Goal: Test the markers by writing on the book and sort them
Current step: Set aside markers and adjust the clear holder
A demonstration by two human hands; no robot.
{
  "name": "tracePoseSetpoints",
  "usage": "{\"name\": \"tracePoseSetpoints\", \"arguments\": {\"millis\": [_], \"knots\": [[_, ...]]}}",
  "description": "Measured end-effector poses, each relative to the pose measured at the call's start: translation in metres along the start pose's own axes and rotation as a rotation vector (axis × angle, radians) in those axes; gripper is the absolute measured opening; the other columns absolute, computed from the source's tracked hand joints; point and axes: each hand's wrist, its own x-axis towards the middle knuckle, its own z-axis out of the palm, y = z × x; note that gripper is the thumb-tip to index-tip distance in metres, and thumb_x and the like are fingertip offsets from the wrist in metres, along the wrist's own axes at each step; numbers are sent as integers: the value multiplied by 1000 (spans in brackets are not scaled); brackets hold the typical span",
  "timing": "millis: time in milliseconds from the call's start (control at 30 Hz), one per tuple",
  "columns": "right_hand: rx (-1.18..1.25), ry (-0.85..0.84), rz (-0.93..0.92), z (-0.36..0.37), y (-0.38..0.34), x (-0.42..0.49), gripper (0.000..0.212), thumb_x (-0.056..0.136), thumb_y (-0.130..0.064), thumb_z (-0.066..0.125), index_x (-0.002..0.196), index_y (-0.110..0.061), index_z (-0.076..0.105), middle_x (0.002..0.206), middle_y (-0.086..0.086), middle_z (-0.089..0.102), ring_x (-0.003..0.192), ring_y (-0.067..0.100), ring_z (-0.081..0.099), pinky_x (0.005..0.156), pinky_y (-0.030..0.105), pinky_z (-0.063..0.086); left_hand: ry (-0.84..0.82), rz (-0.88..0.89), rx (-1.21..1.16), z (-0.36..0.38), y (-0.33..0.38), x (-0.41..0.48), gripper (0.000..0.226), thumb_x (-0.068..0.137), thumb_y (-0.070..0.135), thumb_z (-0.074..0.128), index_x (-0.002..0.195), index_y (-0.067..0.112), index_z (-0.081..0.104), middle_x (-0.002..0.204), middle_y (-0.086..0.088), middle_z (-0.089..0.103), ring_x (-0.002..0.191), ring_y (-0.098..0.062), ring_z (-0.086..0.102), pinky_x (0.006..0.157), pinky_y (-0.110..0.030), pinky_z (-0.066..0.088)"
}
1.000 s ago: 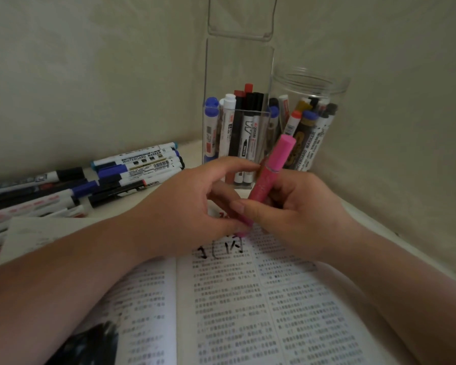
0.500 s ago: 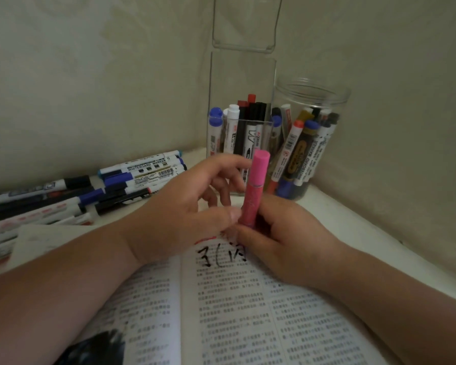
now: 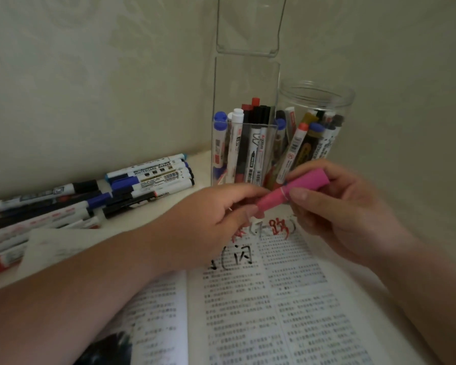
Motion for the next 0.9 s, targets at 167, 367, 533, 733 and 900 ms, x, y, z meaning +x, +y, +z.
{"name": "tracePoseSetpoints", "arguments": {"millis": [167,367,533,733,900], "knots": [[-3,131,-61,17,1,0,17,80,-26,74,91,-14,68,62,20,44,48,19,37,45,24,30,-13,-7,46,3,3,-4,23,98,52,34,112,43,50,86,10,59,72,-11,57,64,-26,47],[-46,143,-41,21,2,-3,14,82,-26,72,92,-16,71,59,9,53,48,18,43,45,22,35,-3,30,73,-4,-2,-1,32,94,54,36,120,44,52,82,17,61,67,-4,59,61,-17,47],[-33,81,-28,25,2,-4,20,81,-27,77,95,-15,72,59,6,55,46,17,42,45,22,35,12,55,-23,-2,6,-3,30,93,52,46,119,45,58,81,19,65,68,-3,62,61,-13,46],[-135,91,-33,34,1,-3,25,83,-23,75,98,-4,70,56,-3,57,45,13,44,44,21,37,24,17,-70,-3,7,-2,34,86,61,51,113,40,54,80,9,67,63,-6,60,54,-18,46],[-67,355,122,27,2,1,27,91,-22,68,65,-20,61,47,-4,44,41,12,34,41,23,30,-25,9,1,-4,1,-6,19,99,35,45,118,37,45,80,7,55,60,-4,49,56,-23,44]]}}
